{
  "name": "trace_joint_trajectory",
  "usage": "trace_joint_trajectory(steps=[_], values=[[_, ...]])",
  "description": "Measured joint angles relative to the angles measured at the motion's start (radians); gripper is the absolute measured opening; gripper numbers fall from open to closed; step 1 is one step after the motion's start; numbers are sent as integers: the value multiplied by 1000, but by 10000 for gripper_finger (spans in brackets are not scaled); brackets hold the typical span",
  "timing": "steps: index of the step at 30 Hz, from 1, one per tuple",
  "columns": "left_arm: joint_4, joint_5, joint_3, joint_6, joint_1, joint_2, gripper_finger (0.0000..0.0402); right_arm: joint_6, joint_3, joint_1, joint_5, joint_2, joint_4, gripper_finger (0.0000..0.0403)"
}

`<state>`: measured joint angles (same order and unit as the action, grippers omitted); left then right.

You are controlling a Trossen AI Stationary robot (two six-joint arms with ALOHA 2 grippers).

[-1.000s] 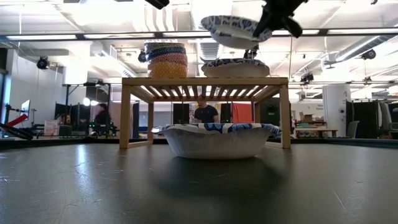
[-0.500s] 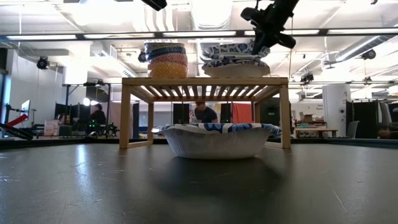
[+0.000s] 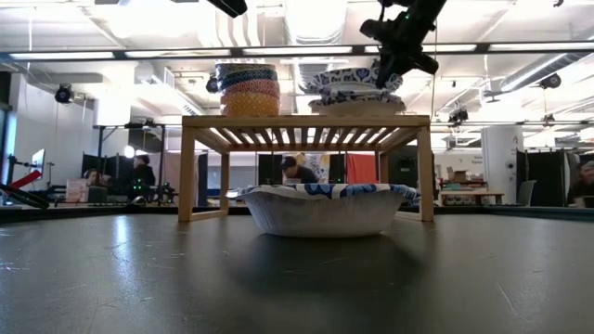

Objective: Place and stack bowls onto a shelf
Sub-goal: Stack the white bowl on top of the white bowl on the shelf

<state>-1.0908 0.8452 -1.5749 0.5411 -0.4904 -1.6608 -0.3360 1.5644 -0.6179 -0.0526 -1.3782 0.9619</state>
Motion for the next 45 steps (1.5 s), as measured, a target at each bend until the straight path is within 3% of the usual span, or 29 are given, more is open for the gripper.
trace_joint_trajectory(steps=[13, 20, 23, 26, 30, 32, 37, 45], values=[[0, 0, 0, 0, 0, 0, 194, 52, 50, -9, -8, 2, 2, 119], [1, -1, 0, 15, 0, 0, 194, 142, 119, -9, -188, 2, 45, 160], [14, -1, 0, 50, 0, 0, 194, 139, 168, -9, -202, 2, 68, 167], [36, -5, 0, 96, 0, -13, 194, 127, 197, 1, -138, 5, 98, 166], [41, -97, 0, 144, 2, -57, 194, 109, 198, 25, 112, 8, 160, 156], [44, -146, 0, 169, 7, -82, 194, 100, 198, 50, 170, 8, 200, 150], [43, -294, 0, 234, 33, -158, 194, 100, 198, 145, 171, 9, 303, 137], [51, -357, 1, 290, 68, -238, 194, 48, 197, 326, 78, 10, 351, 135]])
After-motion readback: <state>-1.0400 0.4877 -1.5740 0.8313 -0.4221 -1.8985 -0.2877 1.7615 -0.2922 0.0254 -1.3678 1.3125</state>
